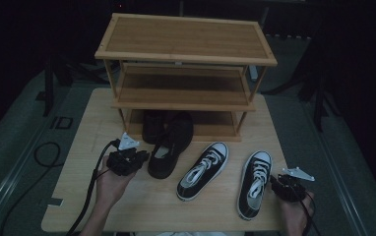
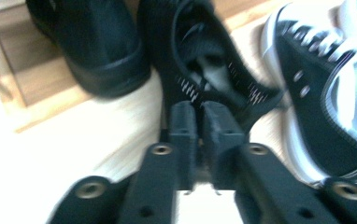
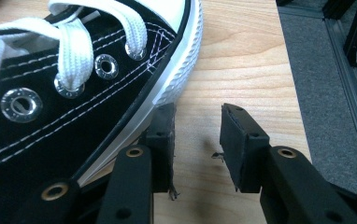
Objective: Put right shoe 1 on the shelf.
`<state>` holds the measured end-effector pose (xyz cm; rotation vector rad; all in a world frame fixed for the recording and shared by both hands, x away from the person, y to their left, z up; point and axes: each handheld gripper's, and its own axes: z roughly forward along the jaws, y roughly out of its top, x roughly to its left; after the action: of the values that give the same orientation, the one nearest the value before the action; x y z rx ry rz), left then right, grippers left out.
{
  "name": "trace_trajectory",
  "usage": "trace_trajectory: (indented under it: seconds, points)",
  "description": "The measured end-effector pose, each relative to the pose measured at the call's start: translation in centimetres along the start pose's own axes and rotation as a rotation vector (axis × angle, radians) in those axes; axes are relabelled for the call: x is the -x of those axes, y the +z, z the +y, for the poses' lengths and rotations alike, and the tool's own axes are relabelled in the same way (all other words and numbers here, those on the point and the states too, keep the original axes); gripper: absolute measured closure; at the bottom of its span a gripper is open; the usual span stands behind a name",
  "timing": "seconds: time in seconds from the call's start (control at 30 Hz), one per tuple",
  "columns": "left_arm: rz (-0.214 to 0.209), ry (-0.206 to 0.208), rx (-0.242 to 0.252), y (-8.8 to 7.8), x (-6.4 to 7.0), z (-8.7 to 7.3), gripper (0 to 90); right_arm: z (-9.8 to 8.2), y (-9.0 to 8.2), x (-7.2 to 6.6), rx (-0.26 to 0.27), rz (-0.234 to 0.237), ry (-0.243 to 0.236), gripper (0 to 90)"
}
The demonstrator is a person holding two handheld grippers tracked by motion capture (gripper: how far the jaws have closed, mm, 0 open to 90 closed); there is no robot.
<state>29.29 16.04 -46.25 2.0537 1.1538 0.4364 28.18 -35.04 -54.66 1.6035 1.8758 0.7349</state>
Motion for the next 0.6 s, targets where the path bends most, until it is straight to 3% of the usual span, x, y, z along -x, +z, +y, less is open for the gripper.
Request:
trace_trajectory:
  seconds: [0.07,0.4,0.6]
  points:
    - [0.003,-0.01,-0.025,0.4,-0.2,-0.6,89.8,0.0,0.0,0.0,0.0,0.001,0.001,65.1]
    - [0.01,-0.051,-0.107,2.5,-0.9,-3.9,90.0,0.0,0.0,0.0,-0.003,0.004,0.001,65.2]
    - [-0.003,-0.047,-0.163,4.2,-0.3,-5.4,90.0,0.0,0.0,0.0,-0.004,-0.001,-0.002,65.3]
